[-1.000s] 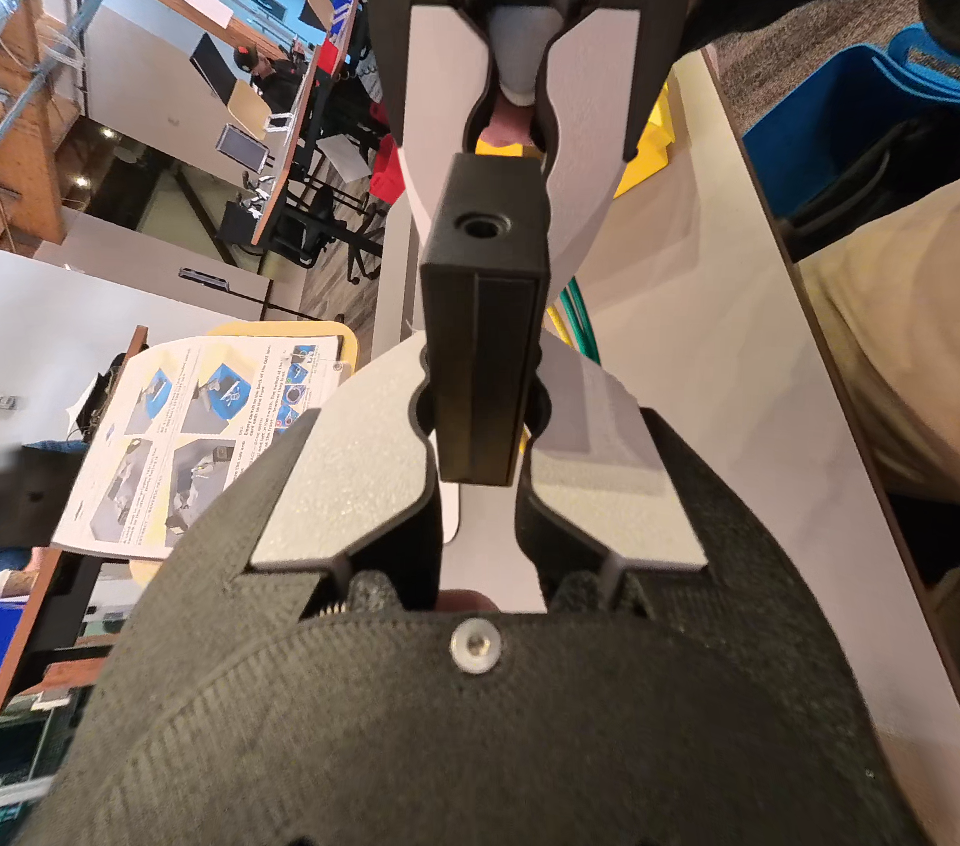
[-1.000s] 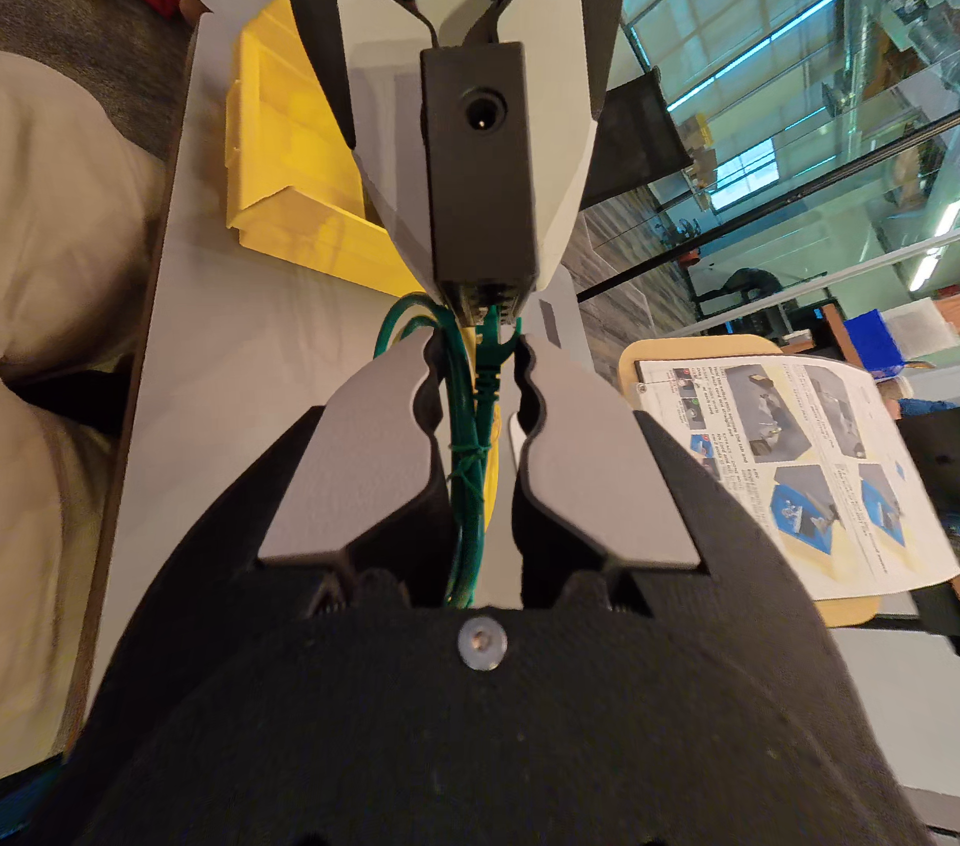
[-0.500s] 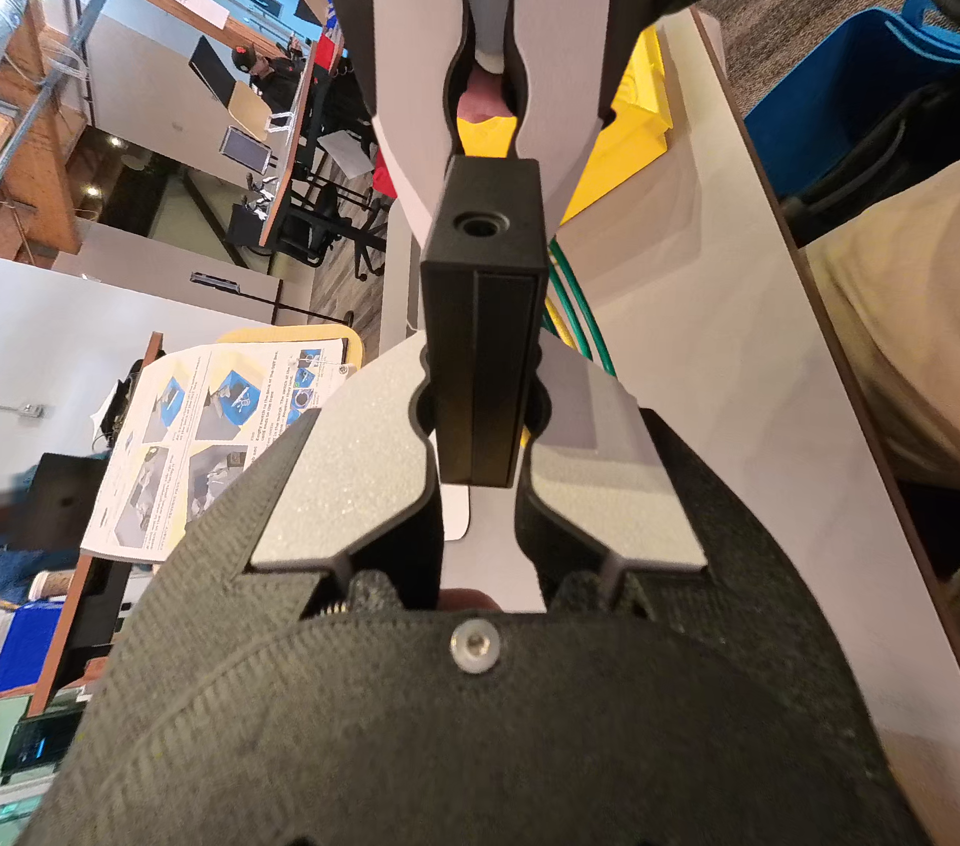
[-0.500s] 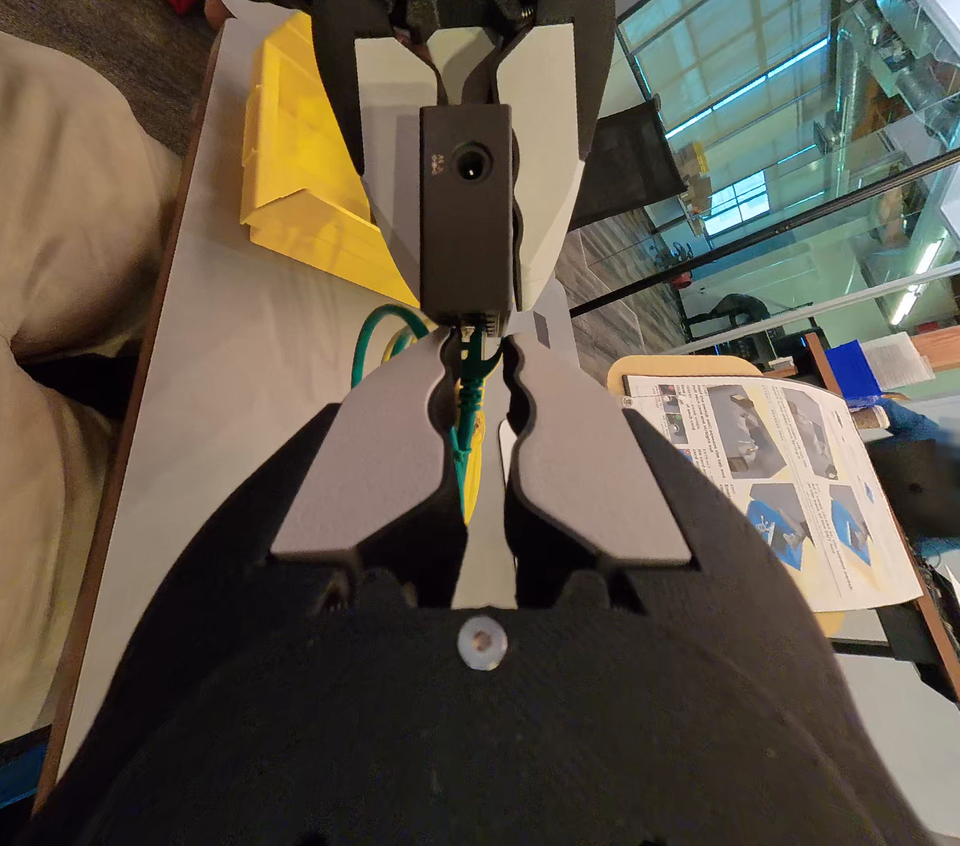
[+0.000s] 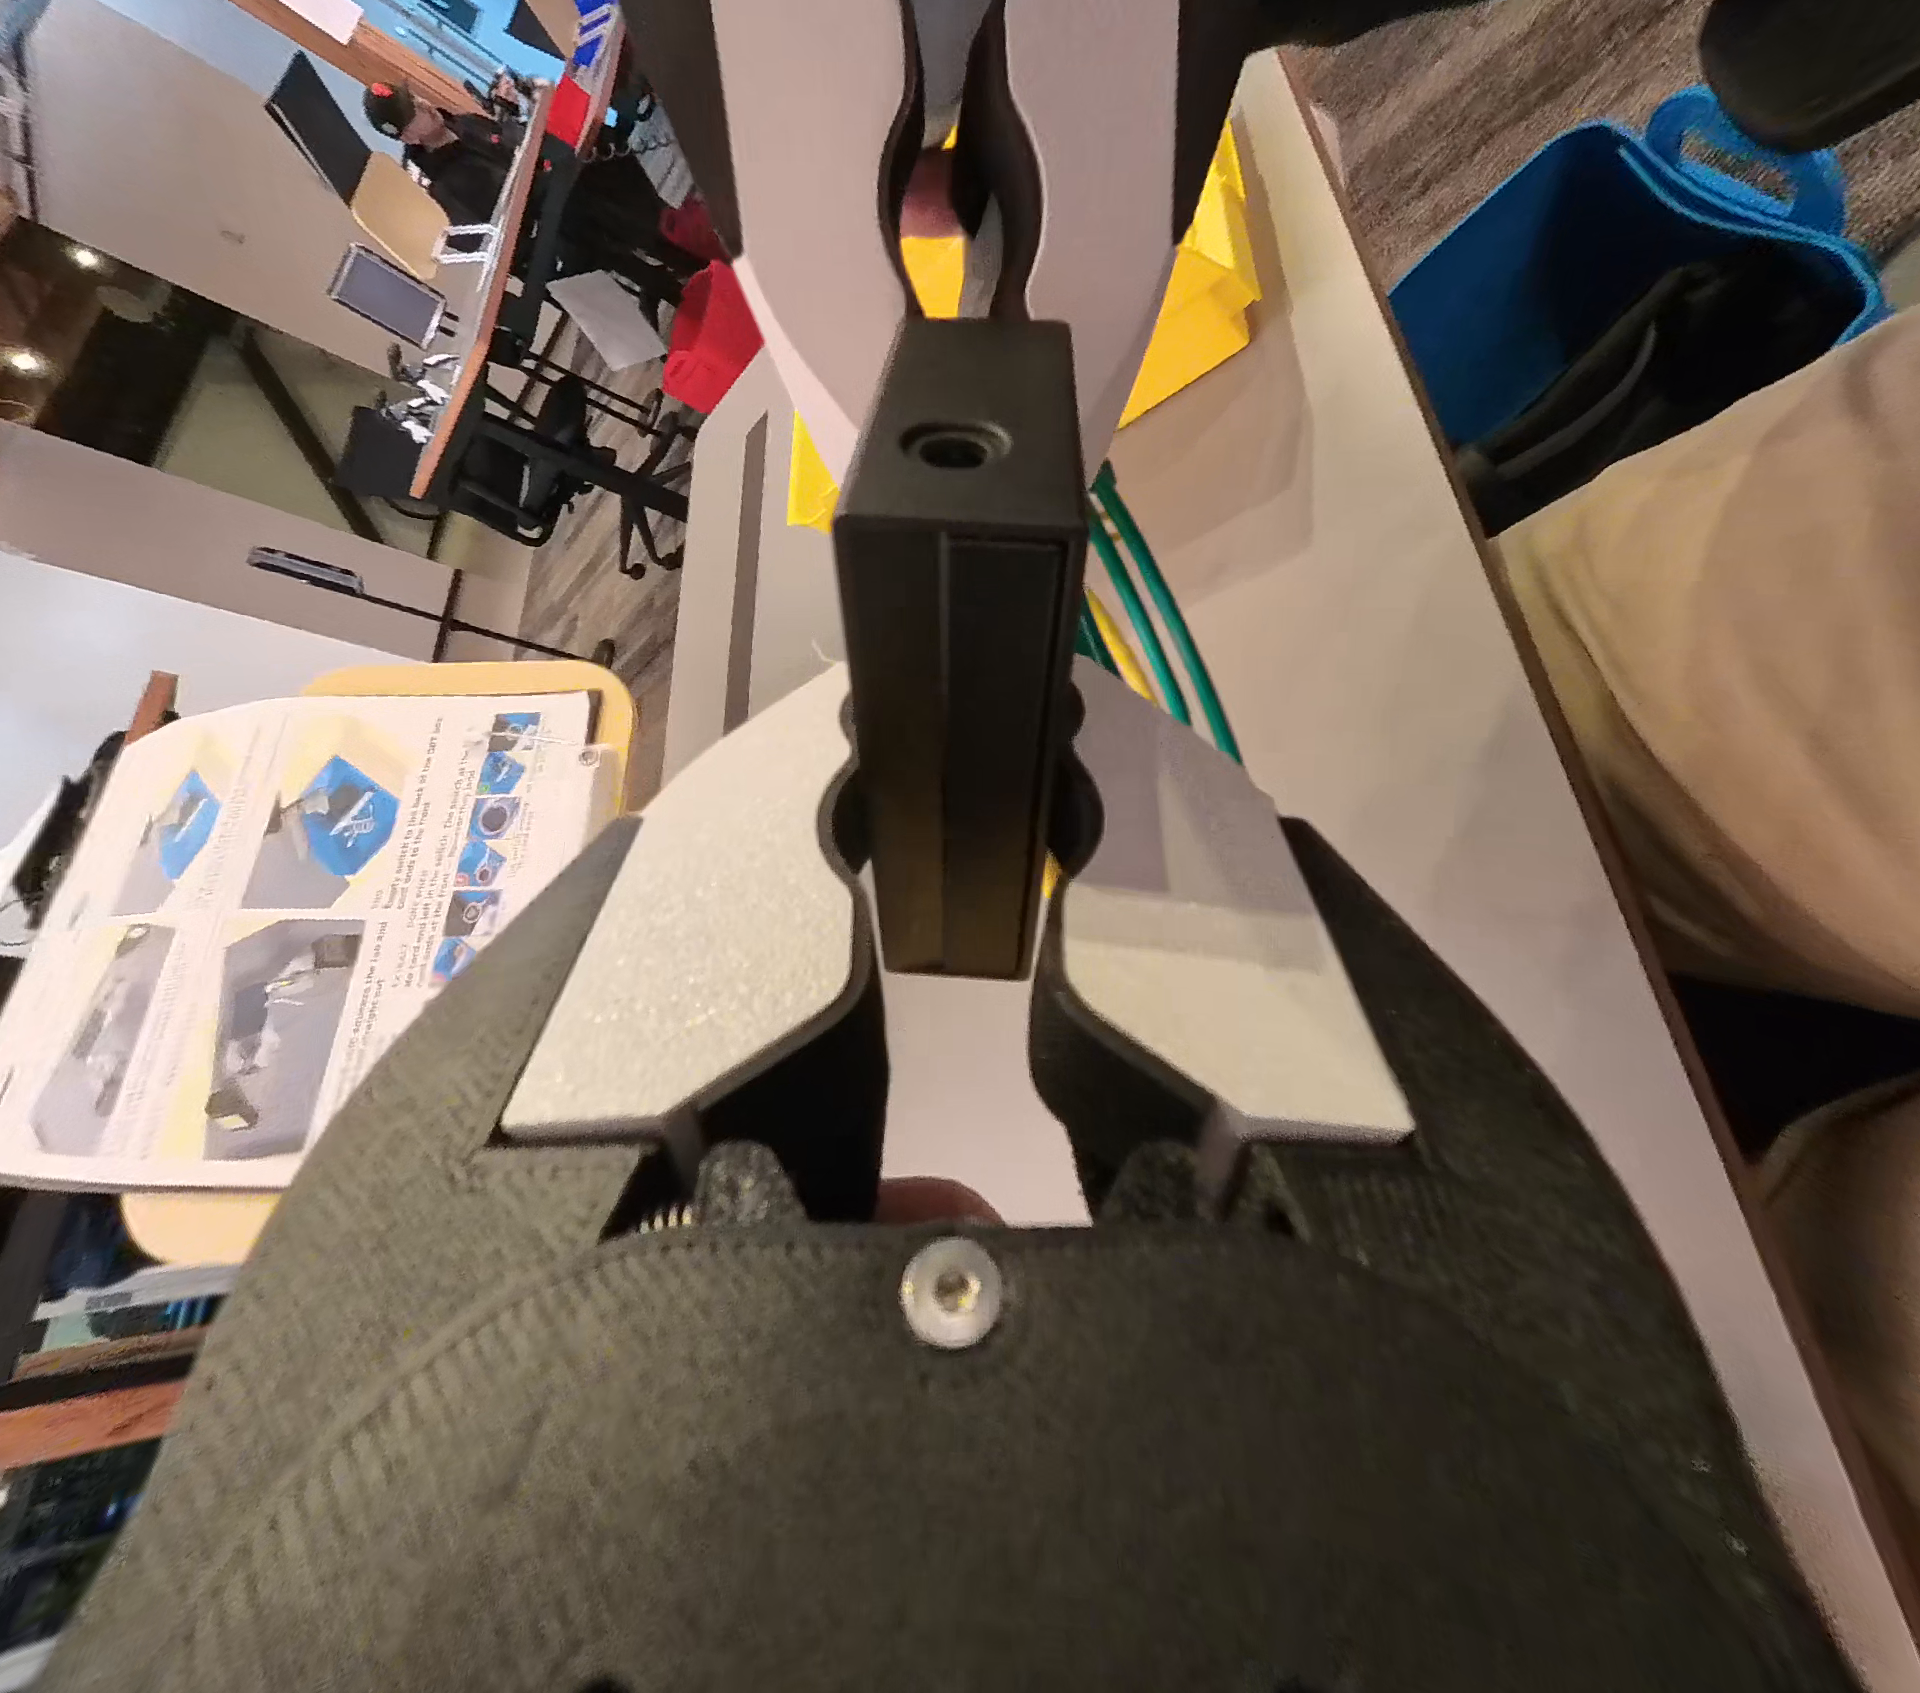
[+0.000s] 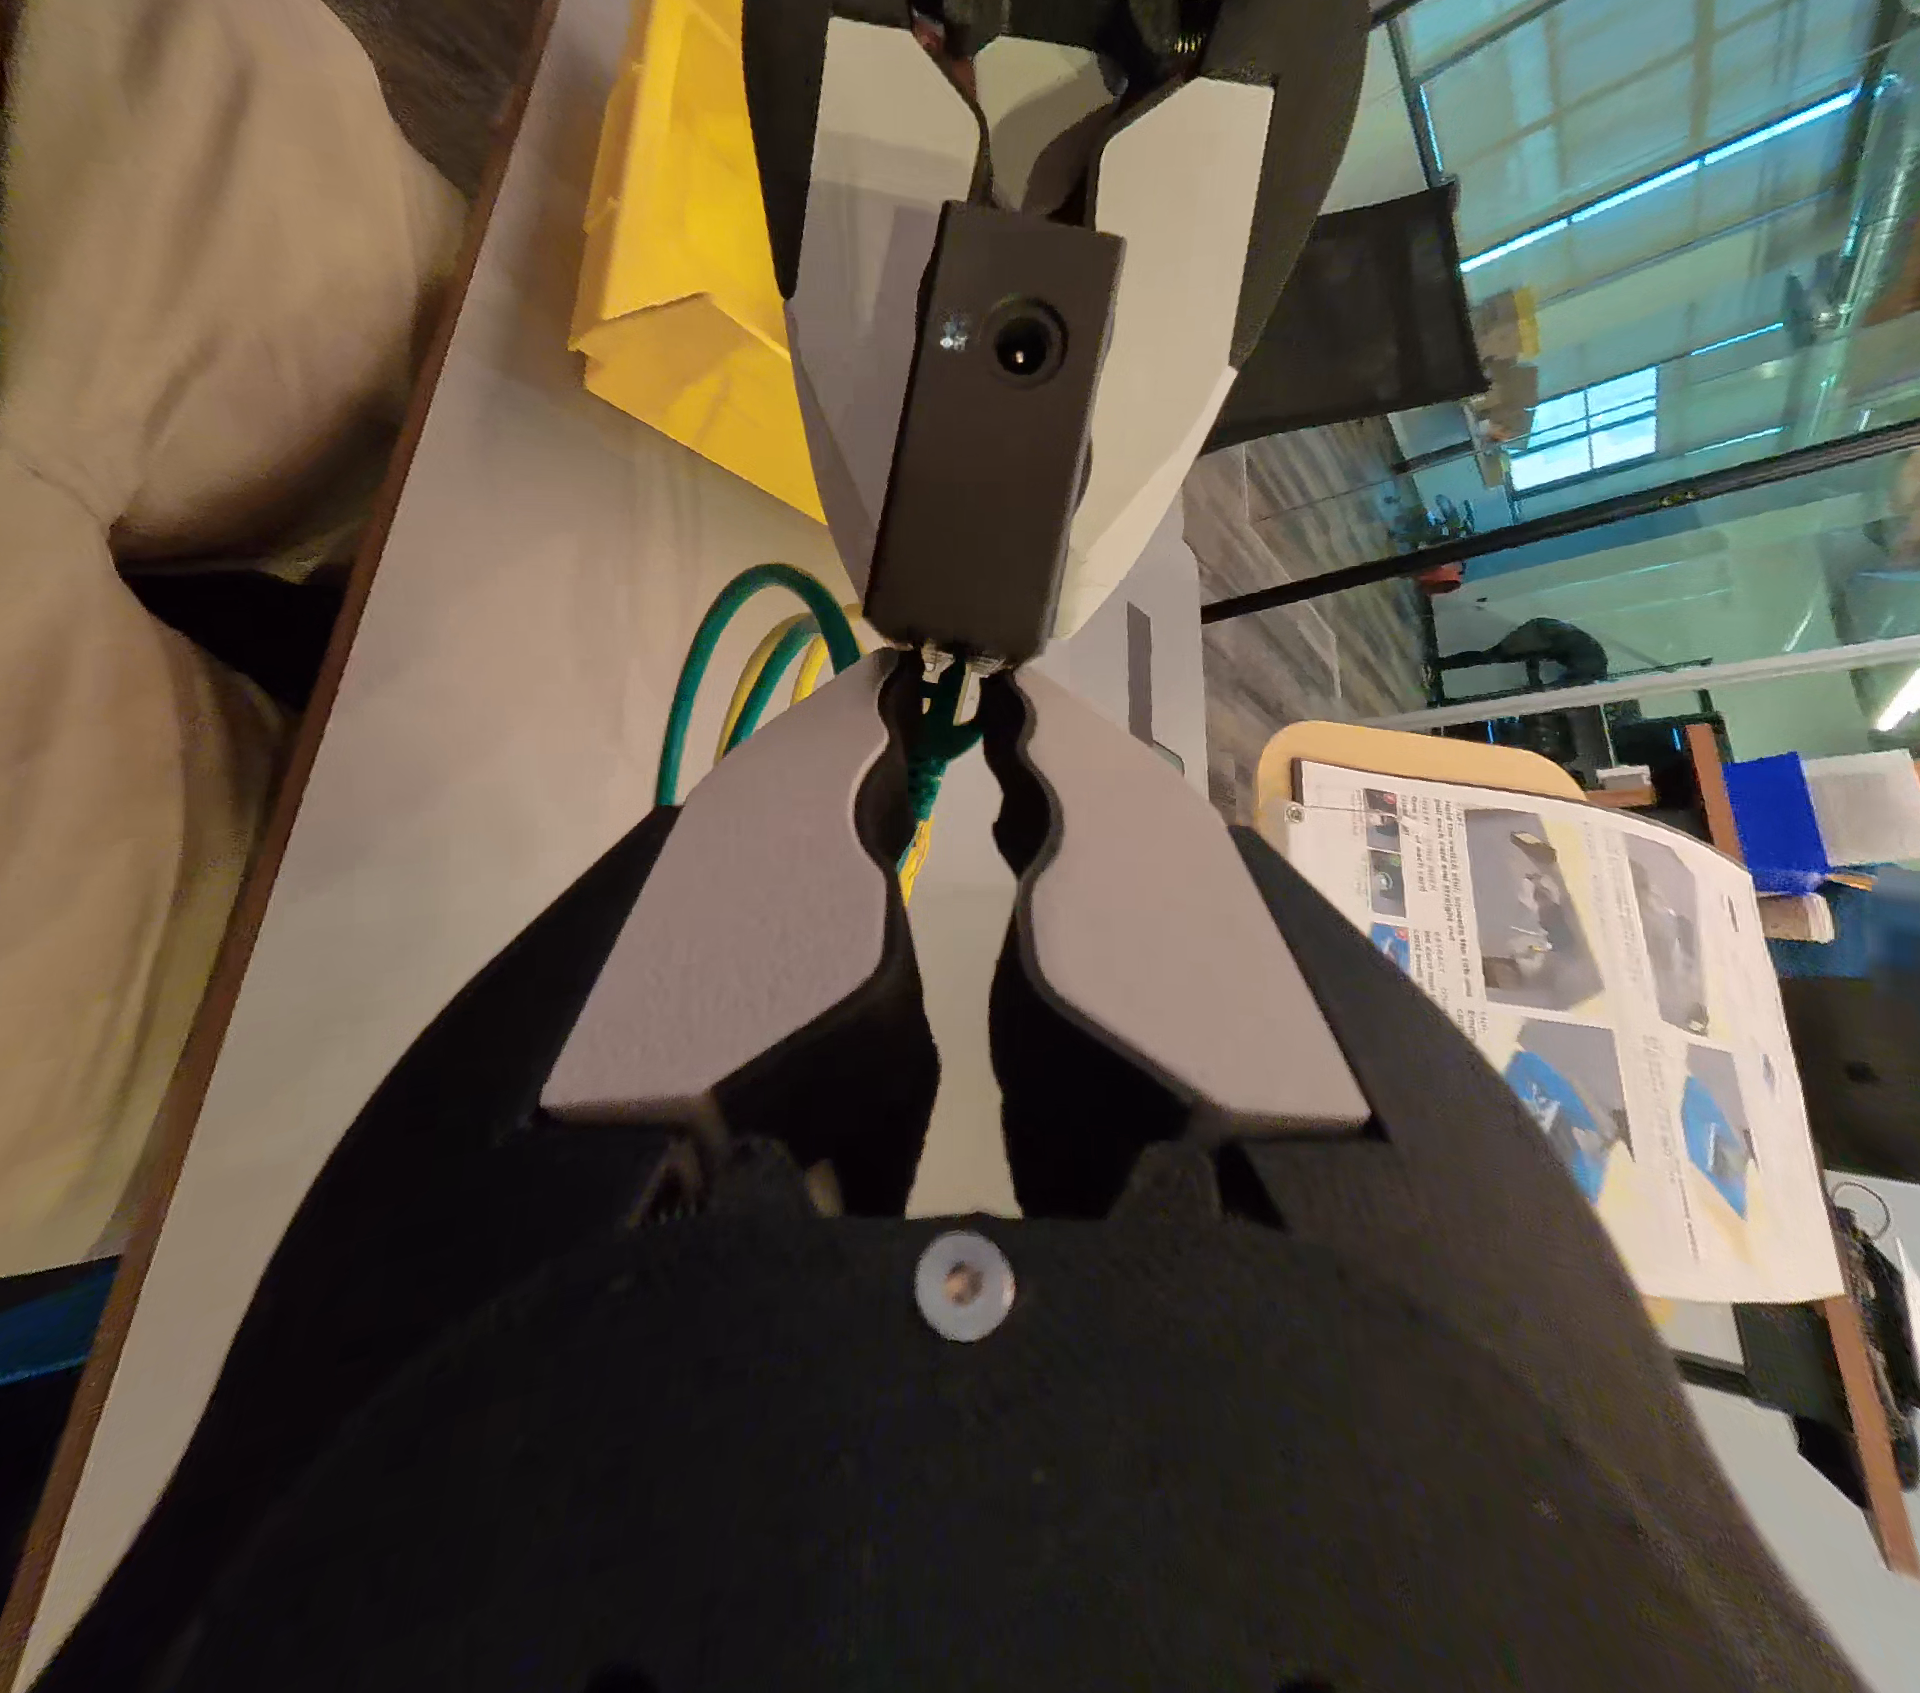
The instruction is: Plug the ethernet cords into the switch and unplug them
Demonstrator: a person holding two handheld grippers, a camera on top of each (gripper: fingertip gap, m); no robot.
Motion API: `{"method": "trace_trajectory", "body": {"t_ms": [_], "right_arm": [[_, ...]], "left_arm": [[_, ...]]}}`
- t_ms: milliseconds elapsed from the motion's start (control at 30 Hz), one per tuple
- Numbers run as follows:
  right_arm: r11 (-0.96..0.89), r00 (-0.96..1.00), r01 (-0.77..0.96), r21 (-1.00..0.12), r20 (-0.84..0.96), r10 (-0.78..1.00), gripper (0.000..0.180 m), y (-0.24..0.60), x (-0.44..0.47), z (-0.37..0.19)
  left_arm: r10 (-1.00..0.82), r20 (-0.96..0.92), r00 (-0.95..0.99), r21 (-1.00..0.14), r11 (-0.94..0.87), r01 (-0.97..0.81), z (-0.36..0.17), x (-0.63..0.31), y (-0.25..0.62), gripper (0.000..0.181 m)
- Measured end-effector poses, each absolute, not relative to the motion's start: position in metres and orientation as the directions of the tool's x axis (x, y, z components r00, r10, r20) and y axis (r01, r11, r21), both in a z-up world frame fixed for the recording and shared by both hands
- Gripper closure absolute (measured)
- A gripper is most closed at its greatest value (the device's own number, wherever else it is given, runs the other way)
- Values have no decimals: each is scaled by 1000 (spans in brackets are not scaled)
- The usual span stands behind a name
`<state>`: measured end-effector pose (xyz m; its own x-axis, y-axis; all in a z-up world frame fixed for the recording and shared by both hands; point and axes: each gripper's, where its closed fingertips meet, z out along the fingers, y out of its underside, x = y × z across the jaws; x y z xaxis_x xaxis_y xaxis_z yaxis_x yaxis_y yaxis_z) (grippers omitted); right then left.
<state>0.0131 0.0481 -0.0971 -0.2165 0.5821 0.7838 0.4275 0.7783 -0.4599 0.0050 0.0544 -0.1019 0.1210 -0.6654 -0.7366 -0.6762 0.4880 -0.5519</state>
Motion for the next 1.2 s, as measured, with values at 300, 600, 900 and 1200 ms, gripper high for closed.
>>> {"method": "trace_trajectory", "body": {"t_ms": [300, 600, 900, 1200], "right_arm": [[776, -204, 468, -422, 803, 560, 170, 58, 11, -94], [682, -195, 375, -628, 666, 720, 173, 68, 34, -82], [450, 17, 664, -597, 614, 789, 180, 159, 57, -134], [498, -522, 650, -575, 138, 841, 138, 5, 14, -245]], "left_arm": [[-749, -632, 197, -679, 413, -607, -102, 2, 64, 151], [-782, -522, 340, -807, 326, -492, -76, -39, 78, 151], [-732, -587, 344, -733, 301, -610, -89, -44, 92, 151], [-728, -555, 403, -758, 244, -604, -93, -65, 108, 151]]}}
